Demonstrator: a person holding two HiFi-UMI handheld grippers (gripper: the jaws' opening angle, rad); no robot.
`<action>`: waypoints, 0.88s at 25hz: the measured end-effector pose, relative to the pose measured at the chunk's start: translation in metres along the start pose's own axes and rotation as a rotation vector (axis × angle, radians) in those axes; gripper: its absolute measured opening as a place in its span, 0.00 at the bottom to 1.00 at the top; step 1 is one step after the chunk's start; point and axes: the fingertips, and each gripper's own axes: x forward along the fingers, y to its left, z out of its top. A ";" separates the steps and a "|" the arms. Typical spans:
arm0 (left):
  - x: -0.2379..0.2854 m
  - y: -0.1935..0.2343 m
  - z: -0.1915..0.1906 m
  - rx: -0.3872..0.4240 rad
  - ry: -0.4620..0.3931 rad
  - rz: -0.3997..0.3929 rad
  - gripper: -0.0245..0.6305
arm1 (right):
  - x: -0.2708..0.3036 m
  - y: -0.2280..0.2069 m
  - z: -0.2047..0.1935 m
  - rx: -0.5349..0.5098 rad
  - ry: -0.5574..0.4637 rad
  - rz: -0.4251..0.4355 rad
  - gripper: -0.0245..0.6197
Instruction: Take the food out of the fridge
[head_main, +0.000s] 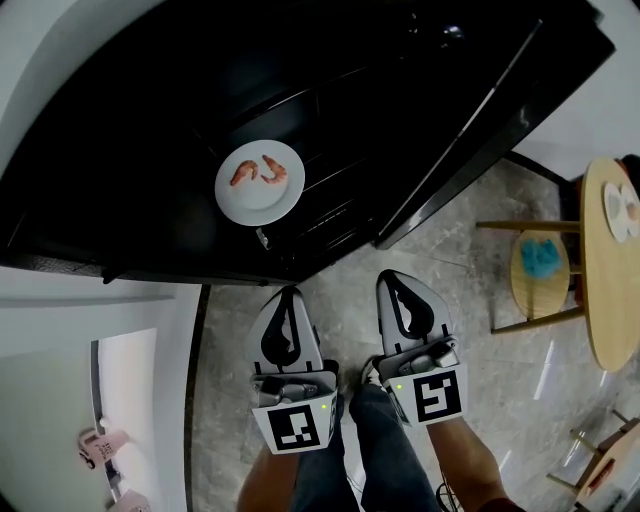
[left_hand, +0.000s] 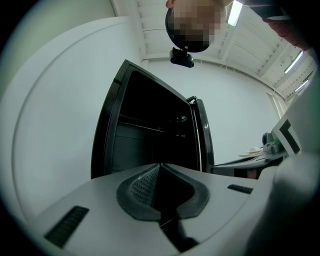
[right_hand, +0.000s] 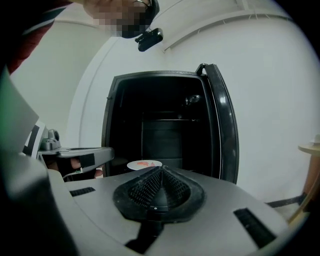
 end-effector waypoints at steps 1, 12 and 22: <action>0.000 0.001 0.000 -0.001 0.001 0.001 0.06 | 0.002 0.001 -0.002 0.011 0.006 0.003 0.07; -0.004 0.018 -0.005 -0.009 0.019 0.022 0.06 | 0.024 0.012 -0.023 0.149 0.090 0.011 0.08; -0.013 0.031 -0.005 -0.024 0.033 0.051 0.06 | 0.046 0.028 -0.031 0.281 0.110 0.059 0.08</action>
